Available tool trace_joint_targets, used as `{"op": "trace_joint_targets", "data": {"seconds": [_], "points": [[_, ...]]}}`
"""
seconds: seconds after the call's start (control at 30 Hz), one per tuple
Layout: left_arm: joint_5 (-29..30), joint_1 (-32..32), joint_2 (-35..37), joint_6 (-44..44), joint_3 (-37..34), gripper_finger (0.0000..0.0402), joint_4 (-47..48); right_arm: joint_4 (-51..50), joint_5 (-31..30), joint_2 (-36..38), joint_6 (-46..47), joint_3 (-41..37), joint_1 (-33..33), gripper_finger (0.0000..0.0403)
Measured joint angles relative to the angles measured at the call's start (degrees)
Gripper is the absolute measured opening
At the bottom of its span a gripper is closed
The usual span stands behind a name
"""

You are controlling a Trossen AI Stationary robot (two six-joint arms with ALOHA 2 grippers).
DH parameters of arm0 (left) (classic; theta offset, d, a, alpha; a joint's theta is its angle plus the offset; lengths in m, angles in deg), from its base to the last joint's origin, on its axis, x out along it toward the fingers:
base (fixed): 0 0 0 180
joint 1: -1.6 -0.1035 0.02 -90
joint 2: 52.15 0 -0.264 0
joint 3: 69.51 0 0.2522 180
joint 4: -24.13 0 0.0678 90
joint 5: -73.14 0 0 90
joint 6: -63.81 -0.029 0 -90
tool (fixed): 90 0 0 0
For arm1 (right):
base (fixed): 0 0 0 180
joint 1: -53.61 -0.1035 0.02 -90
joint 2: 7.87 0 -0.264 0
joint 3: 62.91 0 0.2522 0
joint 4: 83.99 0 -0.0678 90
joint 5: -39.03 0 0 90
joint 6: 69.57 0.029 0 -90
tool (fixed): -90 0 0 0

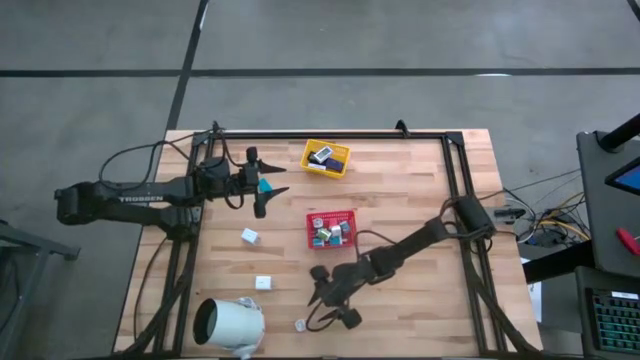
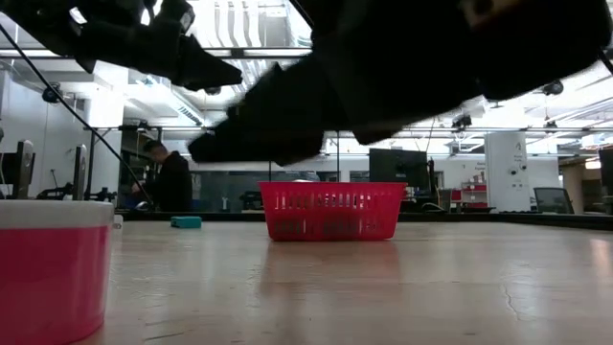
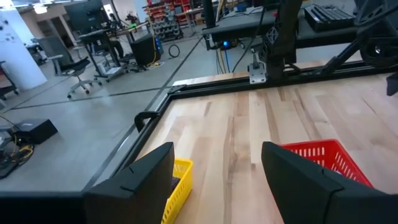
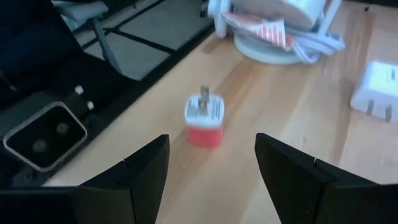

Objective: Pick & Place Office items
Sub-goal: Put the pink charger adapter into the red bin

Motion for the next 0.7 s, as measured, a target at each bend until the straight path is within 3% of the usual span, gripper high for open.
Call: {"op": "trace_joint_targets", "data": {"seconds": [0.7], "points": [[0.02, -0.04, 0.17, -0.09, 0.00, 0.0247, -2.96, 0.80, -1.86, -7.81, 5.12, 9.41, -2.24, 0.0233]]}}
